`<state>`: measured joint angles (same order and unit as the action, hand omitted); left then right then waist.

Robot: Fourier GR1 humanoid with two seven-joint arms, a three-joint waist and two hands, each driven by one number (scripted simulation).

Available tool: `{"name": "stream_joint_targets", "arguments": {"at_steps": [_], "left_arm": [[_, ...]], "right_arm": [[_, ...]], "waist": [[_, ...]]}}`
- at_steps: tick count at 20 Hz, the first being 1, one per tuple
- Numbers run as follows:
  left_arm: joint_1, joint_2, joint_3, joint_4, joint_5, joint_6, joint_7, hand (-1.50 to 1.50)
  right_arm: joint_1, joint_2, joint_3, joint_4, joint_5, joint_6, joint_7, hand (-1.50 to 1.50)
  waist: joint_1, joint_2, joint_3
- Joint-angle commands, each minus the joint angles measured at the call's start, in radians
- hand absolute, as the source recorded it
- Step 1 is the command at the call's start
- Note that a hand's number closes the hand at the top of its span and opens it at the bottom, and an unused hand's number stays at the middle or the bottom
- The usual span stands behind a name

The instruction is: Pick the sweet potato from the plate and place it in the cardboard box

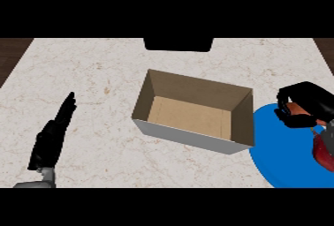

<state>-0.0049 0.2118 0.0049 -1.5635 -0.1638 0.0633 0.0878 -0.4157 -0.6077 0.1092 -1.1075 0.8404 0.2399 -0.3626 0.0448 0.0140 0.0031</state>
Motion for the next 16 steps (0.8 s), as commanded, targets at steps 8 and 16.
{"name": "stream_joint_targets", "arguments": {"at_steps": [8,16], "left_arm": [[-0.015,-0.01,0.016,0.046,-0.007,-0.001,-0.013,0.0],[-0.045,0.006,0.029,0.039,-0.007,-0.006,0.028,0.0]], "right_arm": [[-0.293,-0.043,-0.075,0.394,0.014,-0.157,-0.455,1.5],[-0.354,0.009,-0.171,0.316,-0.279,0.175,-0.623,1.5]], "waist": [[-0.022,-0.008,-0.002],[-0.038,-0.015,-0.003]]}}
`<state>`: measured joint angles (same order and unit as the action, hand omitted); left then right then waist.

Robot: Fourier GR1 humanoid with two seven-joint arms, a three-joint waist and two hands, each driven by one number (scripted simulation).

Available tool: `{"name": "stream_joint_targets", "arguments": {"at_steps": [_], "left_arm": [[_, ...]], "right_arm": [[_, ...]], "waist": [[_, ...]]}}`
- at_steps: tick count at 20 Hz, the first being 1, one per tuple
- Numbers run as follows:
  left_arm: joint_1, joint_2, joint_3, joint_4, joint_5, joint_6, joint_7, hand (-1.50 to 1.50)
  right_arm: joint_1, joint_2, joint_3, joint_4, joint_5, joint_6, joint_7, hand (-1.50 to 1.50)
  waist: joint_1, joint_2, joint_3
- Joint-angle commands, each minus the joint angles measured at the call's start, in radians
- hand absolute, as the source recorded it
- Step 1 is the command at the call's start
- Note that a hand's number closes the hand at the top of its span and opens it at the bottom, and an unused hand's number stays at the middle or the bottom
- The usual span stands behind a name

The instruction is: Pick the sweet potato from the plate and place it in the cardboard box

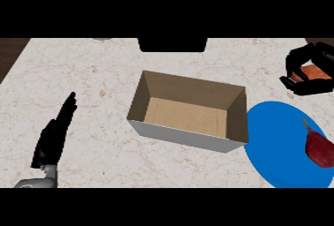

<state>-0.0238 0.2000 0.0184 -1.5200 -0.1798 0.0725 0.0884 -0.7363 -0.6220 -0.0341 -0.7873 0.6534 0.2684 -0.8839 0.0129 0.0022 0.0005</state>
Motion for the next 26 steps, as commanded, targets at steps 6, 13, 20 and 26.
{"name": "stream_joint_targets", "arguments": {"at_steps": [6,13,20,26], "left_arm": [[0.013,-0.006,0.009,0.015,-0.002,0.003,-0.022,0.0],[0.038,-0.01,0.017,-0.019,-0.006,0.008,-0.017,0.0],[0.032,-0.018,0.014,-0.032,-0.014,-0.002,0.019,0.0],[0.075,-0.005,0.007,-0.089,-0.022,-0.024,0.017,0.0]], "right_arm": [[-0.1,0.057,0.002,-0.155,-0.216,0.305,0.043,1.5],[-0.082,0.151,0.041,-0.445,-0.316,0.34,0.39,1.5],[-0.136,0.304,0.117,-0.535,-0.291,0.32,0.632,1.5],[-0.085,0.455,0.249,-0.548,-0.182,0.253,0.738,1.5]], "waist": [[-0.017,-0.009,-0.002],[-0.02,-0.009,-0.001],[-0.01,-0.004,-0.001],[-0.004,-0.004,-0.001]]}}
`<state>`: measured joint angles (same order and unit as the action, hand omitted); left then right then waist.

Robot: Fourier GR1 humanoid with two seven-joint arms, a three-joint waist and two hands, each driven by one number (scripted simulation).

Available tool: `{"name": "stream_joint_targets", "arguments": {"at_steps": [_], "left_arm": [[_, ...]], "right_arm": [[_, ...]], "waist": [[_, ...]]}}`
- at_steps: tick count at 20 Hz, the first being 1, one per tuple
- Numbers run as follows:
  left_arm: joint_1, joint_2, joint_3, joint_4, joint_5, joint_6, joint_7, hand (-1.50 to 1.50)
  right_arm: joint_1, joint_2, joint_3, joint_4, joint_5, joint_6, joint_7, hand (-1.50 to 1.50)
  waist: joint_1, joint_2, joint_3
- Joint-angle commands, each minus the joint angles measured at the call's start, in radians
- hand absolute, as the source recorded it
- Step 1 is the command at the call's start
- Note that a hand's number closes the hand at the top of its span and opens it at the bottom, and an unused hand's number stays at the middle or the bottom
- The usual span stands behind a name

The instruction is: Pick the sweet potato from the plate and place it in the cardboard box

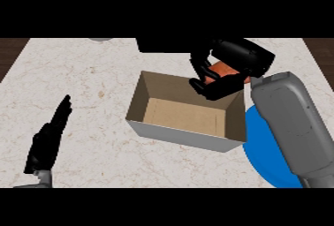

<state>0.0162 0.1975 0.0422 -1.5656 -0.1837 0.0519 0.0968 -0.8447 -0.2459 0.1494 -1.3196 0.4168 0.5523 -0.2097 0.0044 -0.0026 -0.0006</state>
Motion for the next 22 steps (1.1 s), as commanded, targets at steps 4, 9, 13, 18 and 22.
{"name": "stream_joint_targets", "arguments": {"at_steps": [4,9,13,18,22], "left_arm": [[0.03,0.002,0.015,-0.007,0.001,-0.01,-0.039,0.0],[0.007,0.0,0.016,-0.002,-0.003,-0.017,-0.019,0.0],[-0.037,-0.023,0.009,0.068,-0.027,-0.003,-0.049,0.0],[-0.066,-0.015,0.019,0.029,-0.006,-0.017,0.016,0.0],[-0.005,-0.015,0.005,-0.021,-0.006,-0.026,0.0,0.0]], "right_arm": [[0.026,0.142,0.131,0.049,0.136,-0.065,0.082,1.5],[0.012,0.226,0.122,0.231,0.191,-0.14,0.095,-1.5],[-0.014,0.244,0.175,0.335,0.171,-0.253,0.06,-1.5],[-0.009,0.244,0.087,0.352,0.0,-0.277,0.034,-1.5],[-0.007,0.245,-0.027,0.345,-0.142,-0.34,0.061,-1.5]], "waist": [[0.005,0.003,0.0],[0.008,0.004,0.0],[0.009,0.005,0.0],[0.012,0.007,0.001],[0.016,0.005,0.001]]}}
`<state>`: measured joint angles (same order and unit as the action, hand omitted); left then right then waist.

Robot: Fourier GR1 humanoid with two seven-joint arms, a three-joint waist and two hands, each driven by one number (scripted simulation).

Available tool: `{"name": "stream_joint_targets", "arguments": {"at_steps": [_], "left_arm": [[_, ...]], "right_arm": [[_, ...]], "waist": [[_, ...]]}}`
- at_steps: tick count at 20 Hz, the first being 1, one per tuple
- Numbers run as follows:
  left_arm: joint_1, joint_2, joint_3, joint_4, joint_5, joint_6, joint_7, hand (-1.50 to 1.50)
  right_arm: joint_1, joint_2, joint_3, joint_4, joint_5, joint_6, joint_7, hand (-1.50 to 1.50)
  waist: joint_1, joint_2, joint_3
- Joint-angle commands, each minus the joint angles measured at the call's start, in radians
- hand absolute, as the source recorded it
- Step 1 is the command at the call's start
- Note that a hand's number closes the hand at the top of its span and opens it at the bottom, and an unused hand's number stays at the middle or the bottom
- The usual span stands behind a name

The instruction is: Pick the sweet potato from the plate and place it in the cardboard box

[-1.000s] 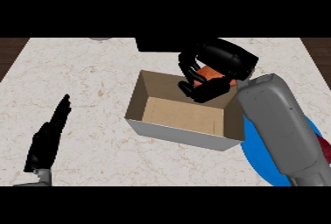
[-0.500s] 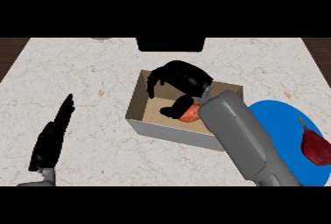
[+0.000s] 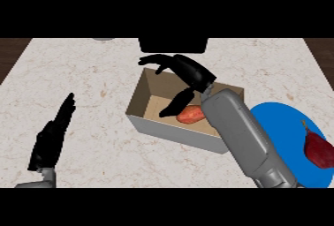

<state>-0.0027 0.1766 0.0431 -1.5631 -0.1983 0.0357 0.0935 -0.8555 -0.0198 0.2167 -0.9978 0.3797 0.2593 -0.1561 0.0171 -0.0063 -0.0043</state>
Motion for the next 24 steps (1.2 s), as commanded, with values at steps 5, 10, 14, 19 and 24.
{"name": "stream_joint_targets", "arguments": {"at_steps": [5,10,14,19,24], "left_arm": [[0.054,0.001,-0.002,-0.011,-0.007,-0.003,-0.032,0.0],[0.009,0.028,0.039,-0.004,0.027,-0.027,-0.024,0.0],[-0.027,0.021,0.022,0.013,0.006,-0.022,0.004,0.0],[-0.039,-0.022,-0.013,0.033,-0.025,0.01,-0.009,0.0],[-0.037,-0.002,-0.005,0.019,0.002,-0.028,-0.021,0.0]], "right_arm": [[-0.107,-0.016,-0.28,0.115,-0.282,0.043,0.026,-1.5],[-0.175,-0.116,-0.417,0.284,-0.339,0.024,-0.011,-1.5],[-0.204,-0.292,-0.508,0.4,-0.375,0.098,-0.043,-1.5],[-0.234,-0.474,-0.577,0.55,-0.408,0.249,-0.119,-1.5],[-0.235,-0.563,-0.56,0.64,-0.356,0.317,-0.24,-1.5]], "waist": [[0.009,0.012,0.005],[0.013,0.016,0.005],[0.016,0.022,0.005],[0.032,0.034,0.006],[0.062,0.043,0.008]]}}
